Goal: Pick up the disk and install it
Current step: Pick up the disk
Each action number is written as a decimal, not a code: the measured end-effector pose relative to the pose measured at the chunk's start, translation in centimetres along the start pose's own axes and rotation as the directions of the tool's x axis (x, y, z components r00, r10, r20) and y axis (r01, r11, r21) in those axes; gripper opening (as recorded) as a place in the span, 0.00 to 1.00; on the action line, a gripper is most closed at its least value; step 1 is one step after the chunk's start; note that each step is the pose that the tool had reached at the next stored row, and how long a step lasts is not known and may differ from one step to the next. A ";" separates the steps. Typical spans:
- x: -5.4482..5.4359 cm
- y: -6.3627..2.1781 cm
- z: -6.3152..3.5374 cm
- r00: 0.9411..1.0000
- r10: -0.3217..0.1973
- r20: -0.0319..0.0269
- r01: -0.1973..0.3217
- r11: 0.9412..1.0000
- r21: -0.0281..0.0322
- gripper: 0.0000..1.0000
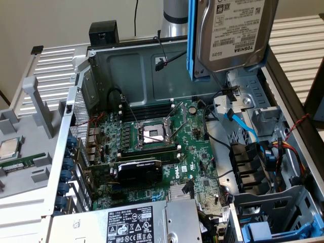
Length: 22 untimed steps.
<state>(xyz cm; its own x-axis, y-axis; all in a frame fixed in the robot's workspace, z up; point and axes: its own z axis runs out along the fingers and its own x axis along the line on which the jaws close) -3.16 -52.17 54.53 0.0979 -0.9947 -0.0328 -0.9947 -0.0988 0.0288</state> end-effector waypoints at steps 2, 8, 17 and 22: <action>0.4 -0.14 -0.02 1.000 0.000 0.000 0.000 1.000 0.000 0.37; 1.4 -0.60 -0.06 1.000 0.001 0.000 -0.001 1.000 -0.001 0.37; 2.3 -1.31 -0.11 1.000 0.007 -0.003 -0.007 1.000 -0.005 0.37; 3.0 -1.64 -0.14 1.000 0.009 -0.003 -0.009 1.000 -0.006 0.37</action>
<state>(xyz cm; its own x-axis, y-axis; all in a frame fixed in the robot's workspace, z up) -1.23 -54.99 54.53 0.0891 -0.9956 -0.0295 -0.9953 -0.0901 0.0350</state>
